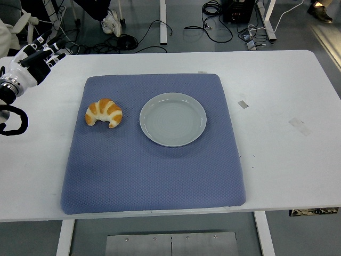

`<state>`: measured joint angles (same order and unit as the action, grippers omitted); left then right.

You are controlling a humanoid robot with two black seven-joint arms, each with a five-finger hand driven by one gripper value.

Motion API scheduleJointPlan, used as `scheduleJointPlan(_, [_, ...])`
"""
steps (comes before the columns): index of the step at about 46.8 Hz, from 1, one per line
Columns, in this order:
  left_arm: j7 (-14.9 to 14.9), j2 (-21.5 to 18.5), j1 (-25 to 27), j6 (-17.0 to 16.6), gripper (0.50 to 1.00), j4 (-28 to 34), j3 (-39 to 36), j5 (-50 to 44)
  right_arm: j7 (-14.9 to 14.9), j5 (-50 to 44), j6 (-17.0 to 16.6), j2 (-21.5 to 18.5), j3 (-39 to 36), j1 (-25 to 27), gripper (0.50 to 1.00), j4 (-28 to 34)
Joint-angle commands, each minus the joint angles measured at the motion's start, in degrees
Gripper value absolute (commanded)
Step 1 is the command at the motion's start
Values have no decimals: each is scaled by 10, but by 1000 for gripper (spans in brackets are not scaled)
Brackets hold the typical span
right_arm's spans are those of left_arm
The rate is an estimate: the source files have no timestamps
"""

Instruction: Place the bread on the plate

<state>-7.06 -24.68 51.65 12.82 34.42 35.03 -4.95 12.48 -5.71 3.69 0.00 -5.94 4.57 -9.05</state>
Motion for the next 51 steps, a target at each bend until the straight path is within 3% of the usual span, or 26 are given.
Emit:
scheduleJointPlan(1, [1,0,0,1,983,0,-1,0,0,0,0,0,0,0,1000,0])
scheduleJointPlan(41, [0,-2,6,2,983,0,-3,6,0,0,0,0,0,0,1000,0])
scheduleJointPlan(51, [-3,-5,26,3,983,6,-28,122,0,0,0,0,0,0,1000,0])
